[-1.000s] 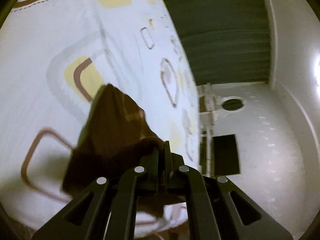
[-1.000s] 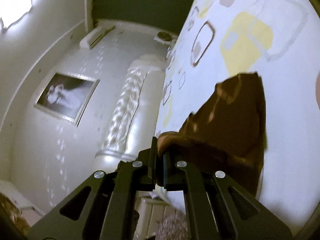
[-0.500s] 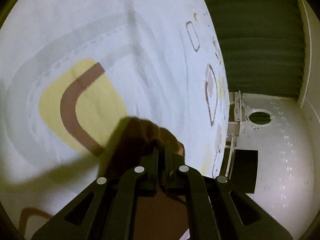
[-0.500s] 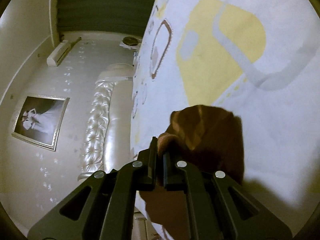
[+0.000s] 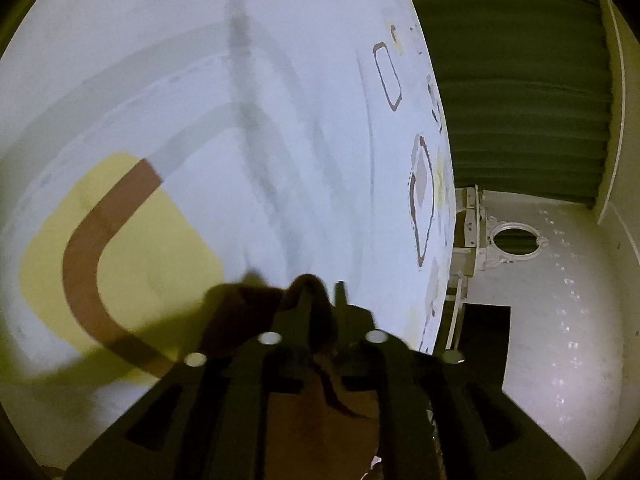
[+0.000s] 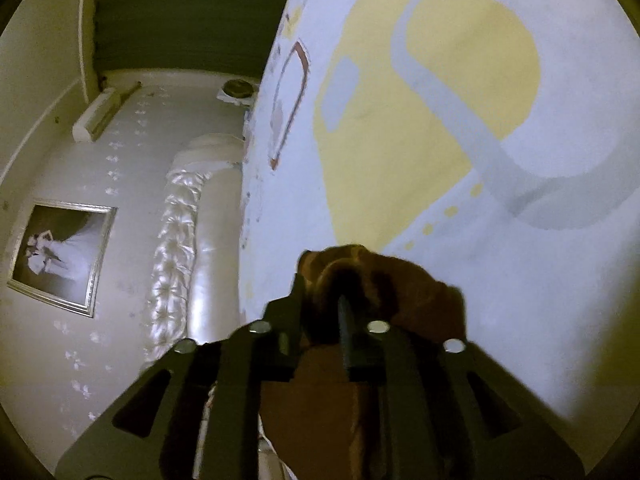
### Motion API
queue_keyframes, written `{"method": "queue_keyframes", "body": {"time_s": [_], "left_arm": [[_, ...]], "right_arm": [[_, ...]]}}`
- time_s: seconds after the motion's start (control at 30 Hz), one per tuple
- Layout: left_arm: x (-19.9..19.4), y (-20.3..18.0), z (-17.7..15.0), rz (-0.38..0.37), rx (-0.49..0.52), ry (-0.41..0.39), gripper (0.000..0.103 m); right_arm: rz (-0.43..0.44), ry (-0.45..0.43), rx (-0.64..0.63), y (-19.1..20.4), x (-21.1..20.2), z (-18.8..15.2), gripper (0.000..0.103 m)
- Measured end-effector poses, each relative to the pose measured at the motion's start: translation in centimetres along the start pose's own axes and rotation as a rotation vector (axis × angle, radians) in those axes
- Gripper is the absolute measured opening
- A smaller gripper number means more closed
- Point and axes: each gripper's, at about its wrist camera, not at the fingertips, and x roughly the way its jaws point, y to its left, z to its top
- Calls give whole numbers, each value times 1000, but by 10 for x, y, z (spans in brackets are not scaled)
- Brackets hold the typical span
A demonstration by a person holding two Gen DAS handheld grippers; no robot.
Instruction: Fold small clothes
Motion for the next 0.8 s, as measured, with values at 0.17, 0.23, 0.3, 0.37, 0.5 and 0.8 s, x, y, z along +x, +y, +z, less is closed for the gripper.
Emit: {"method": "queue_keyframes", "body": {"time_s": [0.17, 0.23, 0.3, 0.37, 0.5, 0.8], "left_arm": [[-6, 9, 8, -50, -56, -29, 35], [-13, 10, 4, -13, -31, -35, 35], [-18, 11, -5, 15, 23, 1, 37], [-28, 12, -21, 38, 95, 40, 40], [-57, 26, -69, 97, 268, 101, 52], [-102, 72, -140, 97, 294, 116, 61]], "right_arm": [[29, -80, 18, -5, -26, 2, 39], [23, -87, 25, -7, -40, -3, 42], [3, -87, 13, -6, -54, -12, 46], [-43, -76, -21, -3, -73, -30, 50], [-105, 8, -62, -2, -93, -72, 52], [-144, 142, -130, -1, -85, -137, 52]]}}
